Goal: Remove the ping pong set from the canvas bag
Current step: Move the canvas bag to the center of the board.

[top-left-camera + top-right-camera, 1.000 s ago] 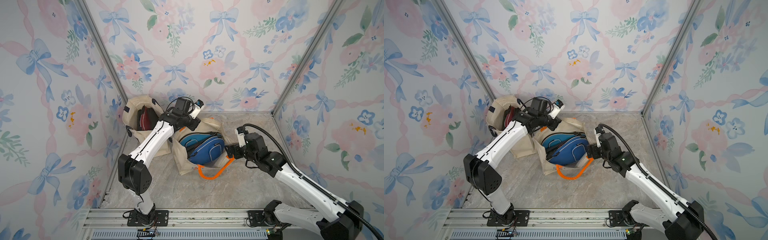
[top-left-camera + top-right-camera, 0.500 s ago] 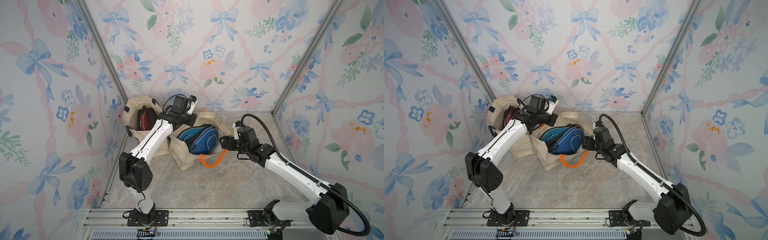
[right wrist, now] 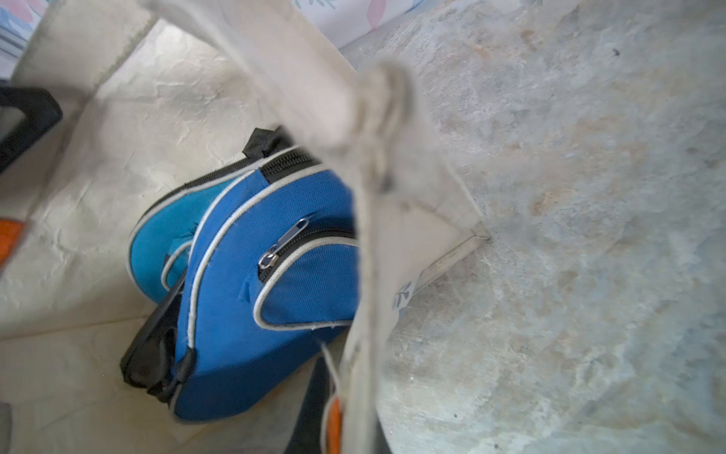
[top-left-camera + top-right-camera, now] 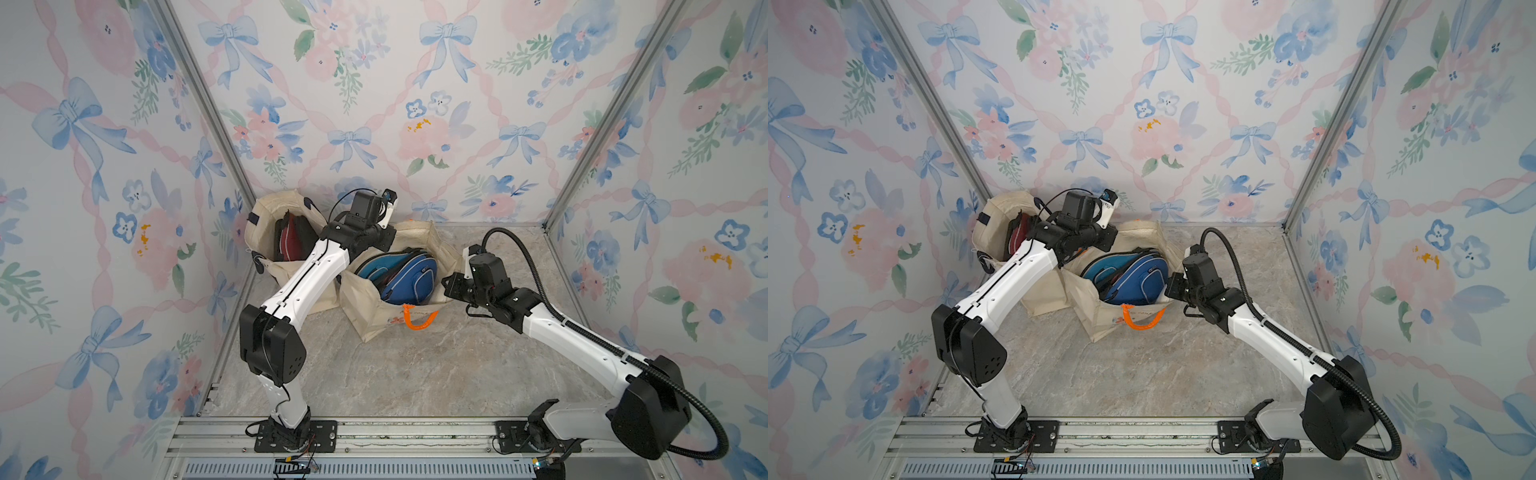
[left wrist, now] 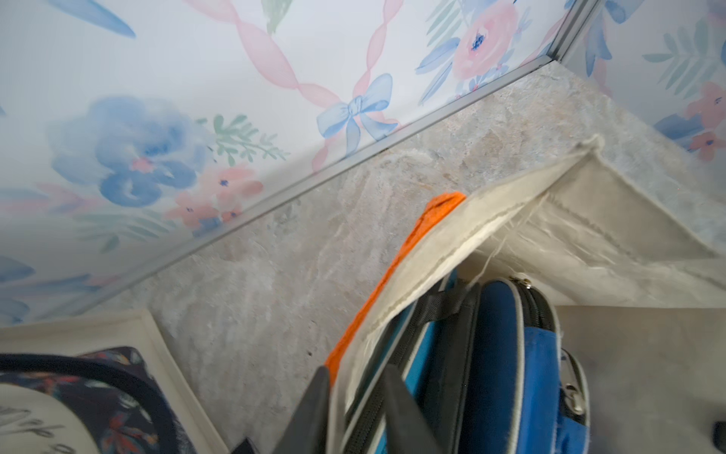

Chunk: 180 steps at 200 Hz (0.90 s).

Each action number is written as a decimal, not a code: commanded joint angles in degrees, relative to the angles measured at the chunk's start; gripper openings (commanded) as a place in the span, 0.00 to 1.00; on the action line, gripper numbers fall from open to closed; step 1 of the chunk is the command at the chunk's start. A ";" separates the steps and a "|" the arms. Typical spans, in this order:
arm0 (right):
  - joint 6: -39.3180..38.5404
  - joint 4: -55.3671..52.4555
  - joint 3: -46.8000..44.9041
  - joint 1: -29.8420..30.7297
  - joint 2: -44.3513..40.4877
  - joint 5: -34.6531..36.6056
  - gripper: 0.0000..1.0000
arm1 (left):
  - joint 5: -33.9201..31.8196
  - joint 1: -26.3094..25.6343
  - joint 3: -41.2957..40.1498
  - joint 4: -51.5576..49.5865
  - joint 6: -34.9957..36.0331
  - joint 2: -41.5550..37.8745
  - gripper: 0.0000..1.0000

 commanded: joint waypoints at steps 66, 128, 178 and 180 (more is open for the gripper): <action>-8.43 0.54 -2.53 0.05 -2.63 -0.20 0.00 | -5.02 0.78 4.33 -0.04 11.58 3.95 0.72; -9.95 0.03 -3.27 -0.02 -3.12 -0.89 0.00 | 2.13 1.18 5.96 -6.89 16.07 5.56 0.74; -11.17 -1.18 -2.14 0.01 -3.03 -1.06 0.00 | 0.18 1.39 4.05 -8.58 15.91 7.37 0.71; -11.24 -1.21 -2.10 -0.02 -3.03 -1.08 0.00 | 0.06 1.43 4.05 -8.57 15.84 7.44 0.70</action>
